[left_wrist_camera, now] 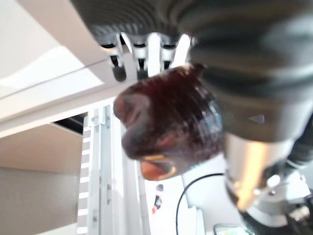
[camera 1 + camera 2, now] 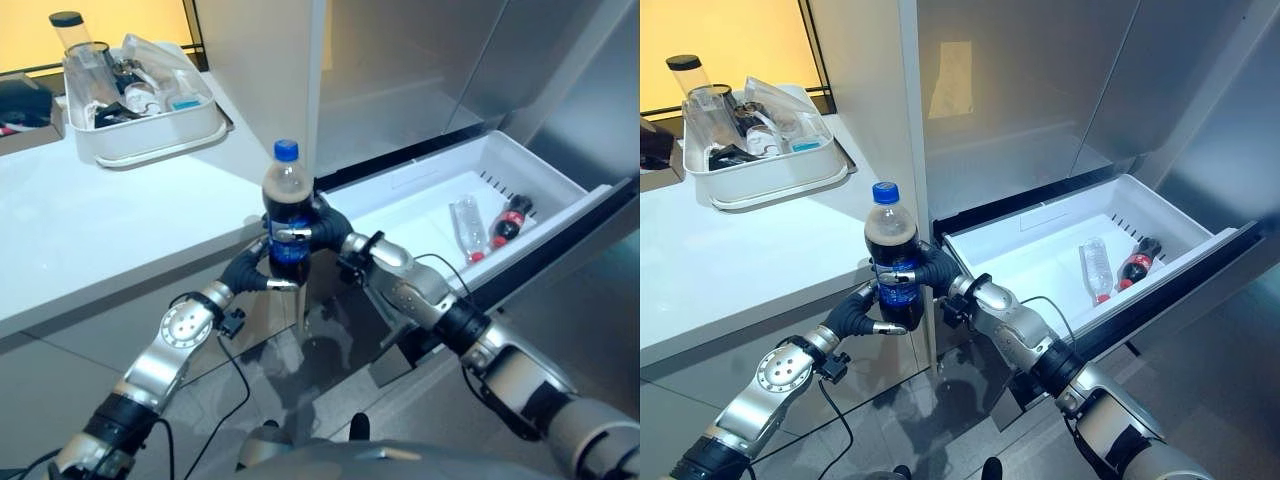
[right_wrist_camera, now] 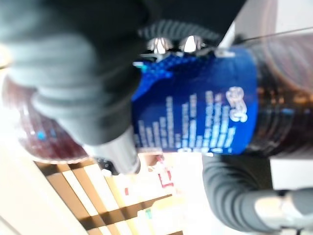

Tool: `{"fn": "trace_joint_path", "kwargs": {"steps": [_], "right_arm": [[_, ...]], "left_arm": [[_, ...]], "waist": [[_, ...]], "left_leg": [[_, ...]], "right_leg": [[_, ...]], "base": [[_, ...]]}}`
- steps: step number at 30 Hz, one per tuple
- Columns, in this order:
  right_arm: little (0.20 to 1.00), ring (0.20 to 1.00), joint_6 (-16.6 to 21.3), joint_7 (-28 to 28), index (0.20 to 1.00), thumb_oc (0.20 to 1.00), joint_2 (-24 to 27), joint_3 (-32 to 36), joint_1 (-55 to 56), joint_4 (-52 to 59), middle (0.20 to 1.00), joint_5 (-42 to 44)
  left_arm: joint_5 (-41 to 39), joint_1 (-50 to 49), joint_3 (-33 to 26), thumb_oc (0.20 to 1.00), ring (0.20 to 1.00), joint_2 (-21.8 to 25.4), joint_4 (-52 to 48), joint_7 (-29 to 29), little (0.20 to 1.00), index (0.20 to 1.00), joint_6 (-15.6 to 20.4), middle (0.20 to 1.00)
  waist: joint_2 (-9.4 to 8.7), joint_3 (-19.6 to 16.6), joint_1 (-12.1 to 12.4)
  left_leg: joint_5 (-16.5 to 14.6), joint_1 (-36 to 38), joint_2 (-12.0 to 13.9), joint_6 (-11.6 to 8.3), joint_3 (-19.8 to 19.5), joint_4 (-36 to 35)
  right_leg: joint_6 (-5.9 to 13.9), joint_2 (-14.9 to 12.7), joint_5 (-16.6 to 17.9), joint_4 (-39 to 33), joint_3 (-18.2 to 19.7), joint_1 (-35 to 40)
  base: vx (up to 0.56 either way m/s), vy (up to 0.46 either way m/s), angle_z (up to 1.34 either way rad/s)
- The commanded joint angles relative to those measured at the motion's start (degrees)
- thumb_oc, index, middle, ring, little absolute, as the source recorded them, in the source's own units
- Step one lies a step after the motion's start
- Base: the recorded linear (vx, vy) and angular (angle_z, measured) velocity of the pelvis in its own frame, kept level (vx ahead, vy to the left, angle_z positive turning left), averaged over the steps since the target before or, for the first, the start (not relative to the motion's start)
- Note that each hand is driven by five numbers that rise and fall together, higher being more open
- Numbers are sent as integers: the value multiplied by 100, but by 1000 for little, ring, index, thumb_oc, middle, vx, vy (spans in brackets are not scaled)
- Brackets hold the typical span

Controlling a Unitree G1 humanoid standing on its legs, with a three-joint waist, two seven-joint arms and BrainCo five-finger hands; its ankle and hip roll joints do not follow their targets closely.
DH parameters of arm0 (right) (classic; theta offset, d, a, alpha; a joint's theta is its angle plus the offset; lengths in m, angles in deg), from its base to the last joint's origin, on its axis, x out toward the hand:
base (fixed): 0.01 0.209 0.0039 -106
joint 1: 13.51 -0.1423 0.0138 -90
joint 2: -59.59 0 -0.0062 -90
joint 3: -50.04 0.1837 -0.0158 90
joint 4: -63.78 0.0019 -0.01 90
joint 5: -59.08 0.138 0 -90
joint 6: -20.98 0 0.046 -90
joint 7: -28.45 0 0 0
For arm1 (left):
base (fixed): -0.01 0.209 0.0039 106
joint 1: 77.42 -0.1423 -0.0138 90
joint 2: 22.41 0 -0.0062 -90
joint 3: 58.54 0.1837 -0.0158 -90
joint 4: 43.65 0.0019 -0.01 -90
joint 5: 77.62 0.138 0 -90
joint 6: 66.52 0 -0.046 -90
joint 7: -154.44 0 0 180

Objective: Take the drinks into the refrigerator

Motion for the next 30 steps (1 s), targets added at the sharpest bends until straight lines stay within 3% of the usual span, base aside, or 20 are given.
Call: {"fn": "trace_joint_path", "kwargs": {"steps": [1,18,30], "right_arm": [[200,200,524,59,200,200,-301,510,-405,551,200,478],[200,200,812,-44,200,200,393,1587,365,1104,200,618],[200,200,1178,-146,200,200,911,2882,1134,1568,200,780]], "left_arm": [[-353,726,249,1000,1000,-91,-214,52,1000,1000,353,1000],[-918,-182,-282,1000,1000,-220,-319,248,1000,1000,321,1000],[-1240,-820,-814,1000,1000,-441,-335,362,1000,1000,288,1000]], "waist": [[41,-87,59],[76,-64,8],[91,-45,-75]], "left_leg": [[-479,137,-211,282,-345,4],[-479,135,-216,291,-362,4],[-495,118,-235,310,-366,4]], "right_leg": [[348,-158,-518,441,-112,221],[345,-174,-517,445,-134,214],[357,-178,-508,453,-131,187]], "base": [[0,0,0],[0,0,0],[0,0,0]]}}
